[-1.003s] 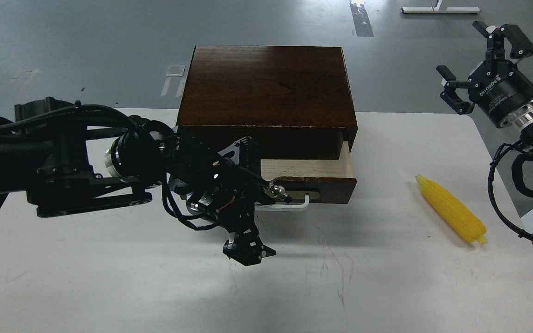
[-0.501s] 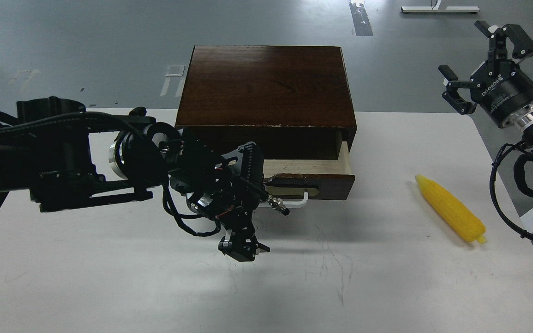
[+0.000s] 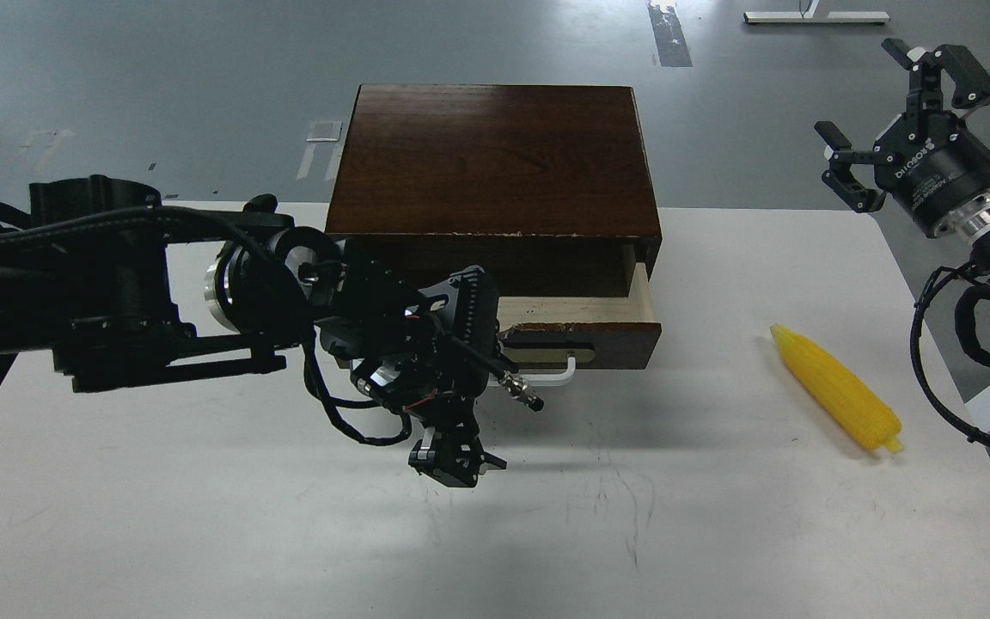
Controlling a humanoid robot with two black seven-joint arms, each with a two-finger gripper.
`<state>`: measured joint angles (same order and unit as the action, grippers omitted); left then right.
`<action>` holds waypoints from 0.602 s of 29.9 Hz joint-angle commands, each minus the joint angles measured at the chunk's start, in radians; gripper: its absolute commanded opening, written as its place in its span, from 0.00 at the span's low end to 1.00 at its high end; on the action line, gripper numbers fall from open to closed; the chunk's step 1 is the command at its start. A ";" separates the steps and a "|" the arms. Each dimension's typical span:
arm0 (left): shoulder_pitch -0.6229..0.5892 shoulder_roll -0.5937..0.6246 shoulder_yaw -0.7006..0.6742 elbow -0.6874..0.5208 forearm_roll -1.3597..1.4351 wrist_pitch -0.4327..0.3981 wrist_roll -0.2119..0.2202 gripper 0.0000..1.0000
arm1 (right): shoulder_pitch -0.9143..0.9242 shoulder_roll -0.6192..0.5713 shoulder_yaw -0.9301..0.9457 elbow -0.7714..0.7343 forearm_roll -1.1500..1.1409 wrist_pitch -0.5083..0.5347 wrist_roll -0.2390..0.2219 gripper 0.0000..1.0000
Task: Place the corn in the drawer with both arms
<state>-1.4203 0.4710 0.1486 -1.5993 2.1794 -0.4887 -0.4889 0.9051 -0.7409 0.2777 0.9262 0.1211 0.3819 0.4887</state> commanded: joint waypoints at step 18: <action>-0.014 0.237 -0.336 0.103 -0.986 0.000 0.000 0.99 | 0.001 -0.020 -0.008 0.010 -0.008 0.003 0.000 0.99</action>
<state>-1.4504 0.6530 -0.1701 -1.5452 1.4641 -0.4887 -0.4886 0.9072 -0.7586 0.2739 0.9344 0.1146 0.3859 0.4887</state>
